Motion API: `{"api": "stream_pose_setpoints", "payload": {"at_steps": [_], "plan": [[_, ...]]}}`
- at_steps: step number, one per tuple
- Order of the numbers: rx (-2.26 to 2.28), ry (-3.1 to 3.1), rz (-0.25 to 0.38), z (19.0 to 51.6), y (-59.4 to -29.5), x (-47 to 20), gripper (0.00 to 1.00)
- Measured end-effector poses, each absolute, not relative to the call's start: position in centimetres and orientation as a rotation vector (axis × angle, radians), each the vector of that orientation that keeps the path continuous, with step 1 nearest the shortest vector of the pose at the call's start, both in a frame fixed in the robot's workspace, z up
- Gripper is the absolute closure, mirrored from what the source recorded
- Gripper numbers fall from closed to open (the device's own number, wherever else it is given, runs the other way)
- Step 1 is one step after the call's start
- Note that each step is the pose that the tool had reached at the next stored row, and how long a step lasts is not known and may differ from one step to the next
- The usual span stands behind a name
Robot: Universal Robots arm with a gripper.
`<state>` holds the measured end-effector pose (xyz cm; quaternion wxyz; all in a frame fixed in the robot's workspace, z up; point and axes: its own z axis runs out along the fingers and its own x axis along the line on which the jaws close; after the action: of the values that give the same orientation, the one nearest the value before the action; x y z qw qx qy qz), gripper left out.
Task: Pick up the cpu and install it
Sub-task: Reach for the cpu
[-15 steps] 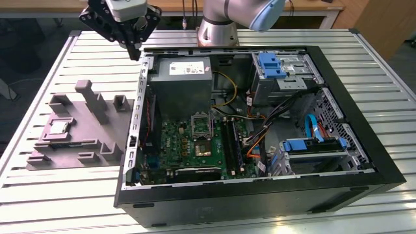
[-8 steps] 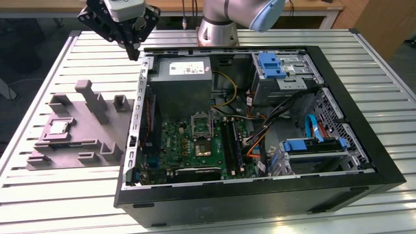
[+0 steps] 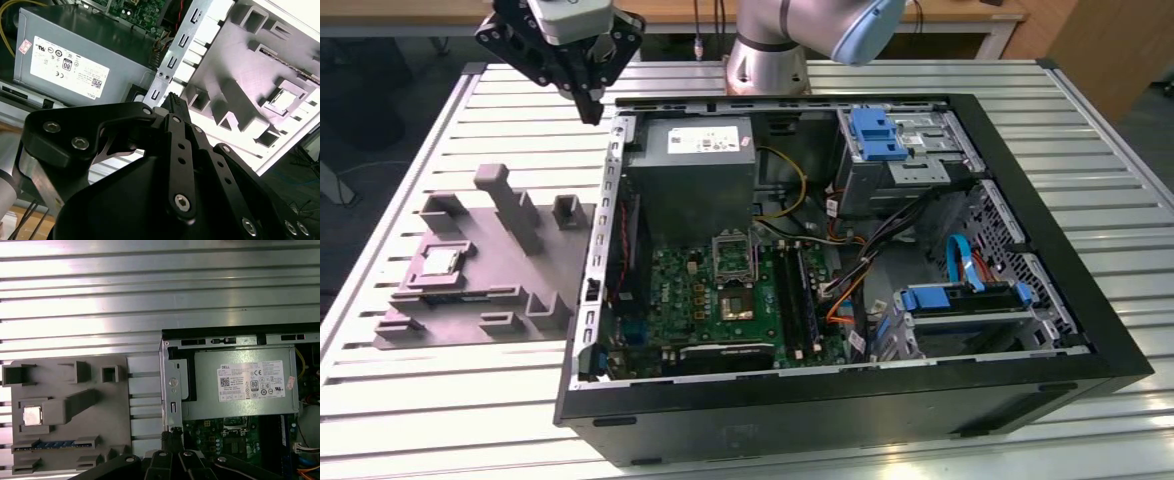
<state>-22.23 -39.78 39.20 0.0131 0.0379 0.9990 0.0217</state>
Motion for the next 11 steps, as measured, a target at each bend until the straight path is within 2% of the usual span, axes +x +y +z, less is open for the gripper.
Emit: {"api": "stream_pose_setpoints", "payload": {"at_steps": [11], "plan": [[0.118, 3.112, 0.068, 39.2, -39.78, -22.98, 0.89]]}}
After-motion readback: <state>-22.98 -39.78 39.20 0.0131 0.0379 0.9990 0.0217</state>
